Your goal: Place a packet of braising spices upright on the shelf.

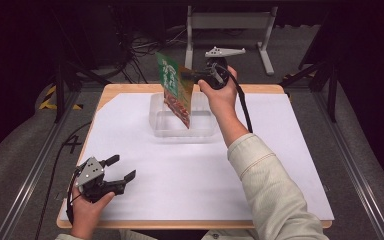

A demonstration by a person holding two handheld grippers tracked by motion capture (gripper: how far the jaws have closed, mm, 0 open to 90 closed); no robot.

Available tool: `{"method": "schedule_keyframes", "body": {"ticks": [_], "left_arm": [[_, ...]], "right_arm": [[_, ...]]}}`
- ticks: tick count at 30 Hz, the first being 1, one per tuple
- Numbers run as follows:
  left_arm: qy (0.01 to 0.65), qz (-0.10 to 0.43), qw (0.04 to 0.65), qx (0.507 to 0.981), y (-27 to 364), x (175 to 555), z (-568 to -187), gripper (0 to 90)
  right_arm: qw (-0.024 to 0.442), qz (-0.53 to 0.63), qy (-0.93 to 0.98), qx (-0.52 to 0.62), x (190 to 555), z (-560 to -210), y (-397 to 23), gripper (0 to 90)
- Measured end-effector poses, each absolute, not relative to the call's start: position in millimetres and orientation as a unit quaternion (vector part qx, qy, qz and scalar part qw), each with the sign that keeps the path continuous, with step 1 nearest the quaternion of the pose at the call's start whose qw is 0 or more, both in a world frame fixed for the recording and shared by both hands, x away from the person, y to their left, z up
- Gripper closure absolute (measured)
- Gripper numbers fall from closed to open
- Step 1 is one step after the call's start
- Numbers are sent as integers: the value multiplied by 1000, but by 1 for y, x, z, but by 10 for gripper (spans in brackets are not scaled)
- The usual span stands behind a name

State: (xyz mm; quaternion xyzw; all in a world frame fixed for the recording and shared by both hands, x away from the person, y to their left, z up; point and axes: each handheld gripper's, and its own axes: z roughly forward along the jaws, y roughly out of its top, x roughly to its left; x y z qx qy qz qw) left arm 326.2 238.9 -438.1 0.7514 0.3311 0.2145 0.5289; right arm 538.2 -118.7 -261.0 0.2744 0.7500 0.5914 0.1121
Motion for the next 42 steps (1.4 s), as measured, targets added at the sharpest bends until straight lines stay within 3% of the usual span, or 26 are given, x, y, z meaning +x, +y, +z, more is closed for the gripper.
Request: {"method": "schedule_keyframes", "body": {"ticks": [28,42], "left_arm": [[322,212,531,755,234,330,-438,198],[319,212,529,757,232,332,-438,198]], "right_arm": [[100,573,759,293,540,-288,-121,893],[92,589,746,299,539,-289,-130,811]]}}
